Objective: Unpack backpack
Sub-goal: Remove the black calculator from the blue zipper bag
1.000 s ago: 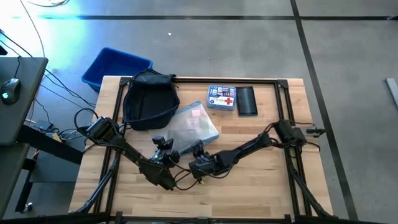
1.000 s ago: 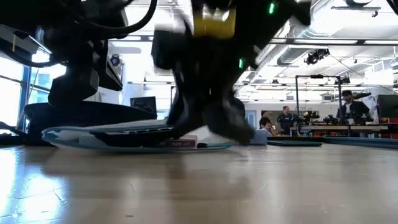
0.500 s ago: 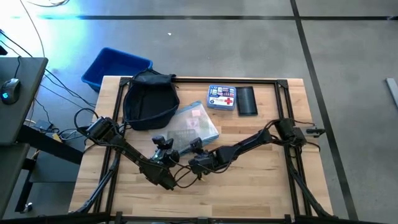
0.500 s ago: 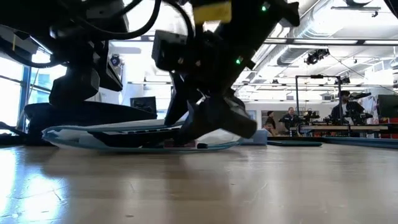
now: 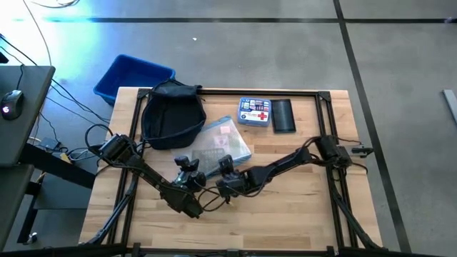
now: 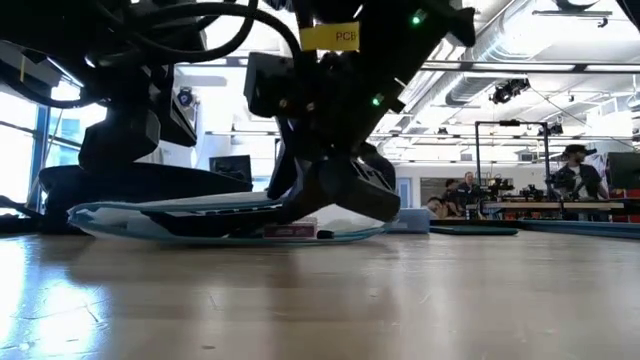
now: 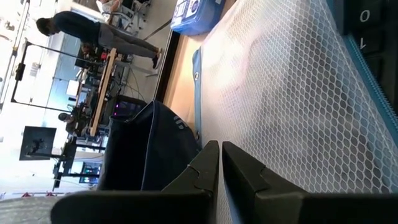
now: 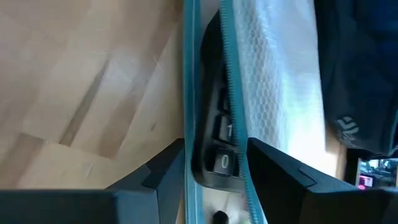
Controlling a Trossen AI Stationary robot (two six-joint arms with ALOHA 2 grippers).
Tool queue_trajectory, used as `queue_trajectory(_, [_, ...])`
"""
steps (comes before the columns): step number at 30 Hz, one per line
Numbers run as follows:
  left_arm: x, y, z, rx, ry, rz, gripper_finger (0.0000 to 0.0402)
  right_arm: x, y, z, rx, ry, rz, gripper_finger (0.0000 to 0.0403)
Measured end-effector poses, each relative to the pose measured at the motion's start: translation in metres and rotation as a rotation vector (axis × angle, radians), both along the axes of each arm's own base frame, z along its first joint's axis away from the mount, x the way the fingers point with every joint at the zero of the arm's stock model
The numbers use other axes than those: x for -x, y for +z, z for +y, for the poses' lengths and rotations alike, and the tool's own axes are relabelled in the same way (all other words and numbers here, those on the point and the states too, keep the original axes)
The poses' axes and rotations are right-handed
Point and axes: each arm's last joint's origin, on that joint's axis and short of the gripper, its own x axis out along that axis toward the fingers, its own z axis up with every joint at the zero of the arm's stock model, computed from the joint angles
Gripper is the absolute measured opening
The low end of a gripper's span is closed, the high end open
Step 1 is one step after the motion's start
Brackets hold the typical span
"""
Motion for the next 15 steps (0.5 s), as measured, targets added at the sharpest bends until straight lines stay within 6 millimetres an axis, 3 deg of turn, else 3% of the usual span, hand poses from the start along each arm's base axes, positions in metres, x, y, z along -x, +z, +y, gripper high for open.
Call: queue_trajectory(15, [0.000, 0.000, 0.000, -0.002, -0.001, -0.002, 0.0000, -0.014, -0.027, -0.023, 0.134, -0.120, -0.048, 0.0155])
